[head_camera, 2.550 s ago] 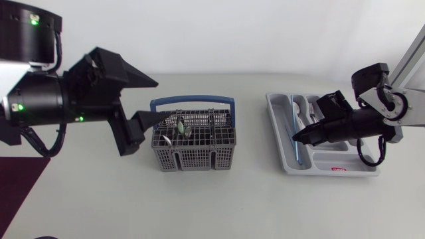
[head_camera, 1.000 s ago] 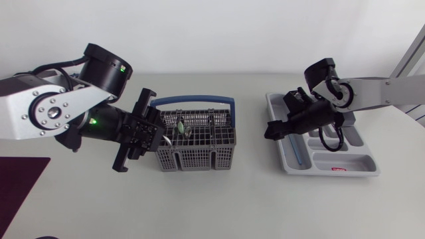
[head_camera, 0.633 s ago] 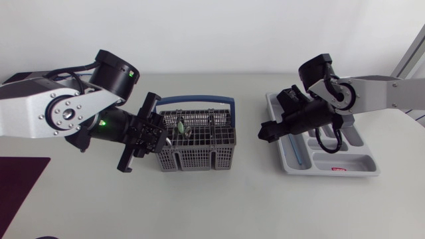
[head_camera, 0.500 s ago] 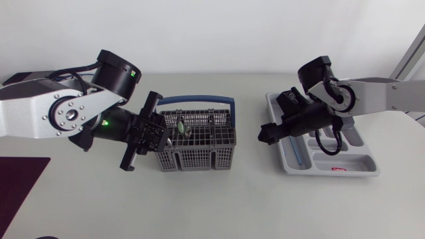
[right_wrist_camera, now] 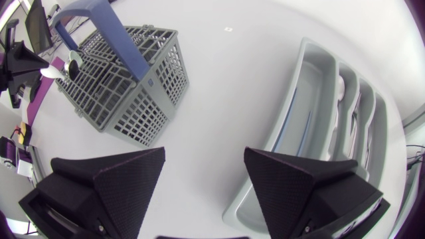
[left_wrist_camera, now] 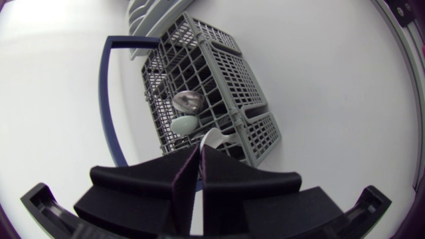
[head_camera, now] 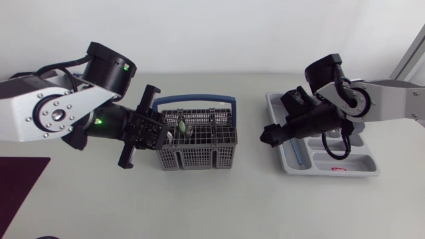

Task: Unload the cutlery basket into the drawer organizer.

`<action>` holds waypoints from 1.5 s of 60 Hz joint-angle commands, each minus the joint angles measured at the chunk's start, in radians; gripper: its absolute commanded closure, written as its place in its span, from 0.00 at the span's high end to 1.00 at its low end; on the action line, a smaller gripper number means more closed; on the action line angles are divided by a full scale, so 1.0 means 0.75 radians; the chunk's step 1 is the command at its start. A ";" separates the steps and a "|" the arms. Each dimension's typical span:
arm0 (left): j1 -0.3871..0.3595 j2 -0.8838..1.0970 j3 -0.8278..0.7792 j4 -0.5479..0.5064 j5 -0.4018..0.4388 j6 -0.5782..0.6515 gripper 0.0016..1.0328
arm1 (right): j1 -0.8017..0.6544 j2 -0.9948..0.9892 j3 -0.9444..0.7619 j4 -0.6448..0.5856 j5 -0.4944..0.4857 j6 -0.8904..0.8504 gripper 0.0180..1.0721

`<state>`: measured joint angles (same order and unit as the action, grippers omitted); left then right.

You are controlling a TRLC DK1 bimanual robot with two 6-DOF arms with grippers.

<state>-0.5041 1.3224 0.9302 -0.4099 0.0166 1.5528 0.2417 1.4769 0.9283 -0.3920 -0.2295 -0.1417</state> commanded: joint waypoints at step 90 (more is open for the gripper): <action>-0.328 0.059 0.408 -0.253 0.189 -1.698 0.14 | 0.508 -0.906 -0.383 0.095 0.116 -0.126 0.83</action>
<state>-0.7742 1.3228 1.1843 -0.5869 0.1322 0.3820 0.5903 0.8165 0.6796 -0.3382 -0.1680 -0.2176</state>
